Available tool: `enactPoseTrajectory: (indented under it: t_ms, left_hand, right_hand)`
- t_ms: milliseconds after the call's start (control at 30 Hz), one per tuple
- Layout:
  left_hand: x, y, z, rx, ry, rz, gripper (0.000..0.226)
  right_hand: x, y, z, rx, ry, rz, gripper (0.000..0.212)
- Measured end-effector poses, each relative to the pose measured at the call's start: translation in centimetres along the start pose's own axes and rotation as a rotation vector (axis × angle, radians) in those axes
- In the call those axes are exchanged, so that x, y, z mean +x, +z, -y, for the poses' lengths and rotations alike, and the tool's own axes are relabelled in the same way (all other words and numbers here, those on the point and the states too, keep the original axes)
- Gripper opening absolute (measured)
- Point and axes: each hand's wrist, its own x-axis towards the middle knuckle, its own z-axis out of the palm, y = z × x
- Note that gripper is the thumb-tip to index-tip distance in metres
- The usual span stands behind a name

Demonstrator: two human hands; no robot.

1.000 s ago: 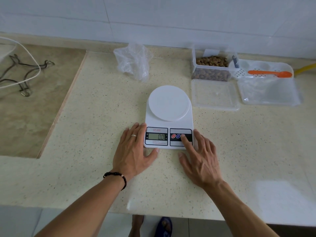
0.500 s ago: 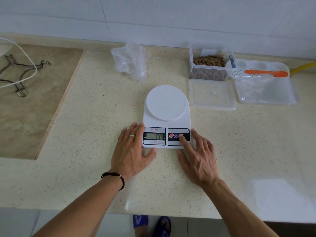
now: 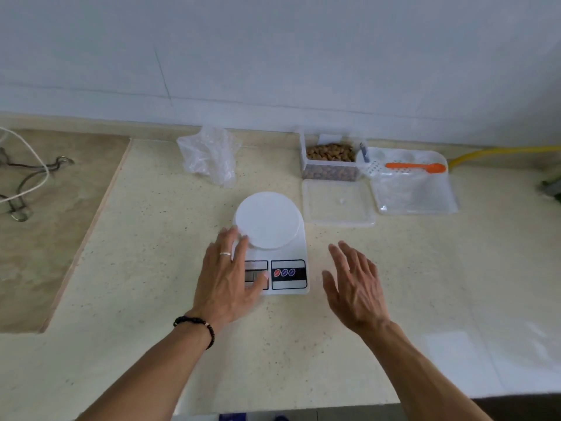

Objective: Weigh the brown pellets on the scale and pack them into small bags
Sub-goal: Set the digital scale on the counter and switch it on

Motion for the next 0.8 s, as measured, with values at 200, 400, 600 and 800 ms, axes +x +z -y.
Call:
enactPoseTrajectory:
  t_ms: [200,400,600,800]
  left_hand:
    - [7.0,-0.8,-7.3,0.062,0.212,0.02,0.067]
    - [15.1,2.7,-16.3,0.079,0.294,0.141,0.055]
    - [21.5,8.0,-23.0,0.122,0.333,0.239,0.058]
    - [23.4,10.8,-24.7,0.22,0.274,0.364,0.066]
  right_hand:
    - [2.5,-4.1,-6.4,-0.086,0.083,-0.037,0.047]
    - [7.2,-5.6,-17.3,-0.139,0.171,0.037,0.054]
    - [12.6,-5.1,-26.3,-0.226,0.187,0.156,0.081]
    - [13.9,-3.8,-29.9,-0.329,0.092,0.262,0.058]
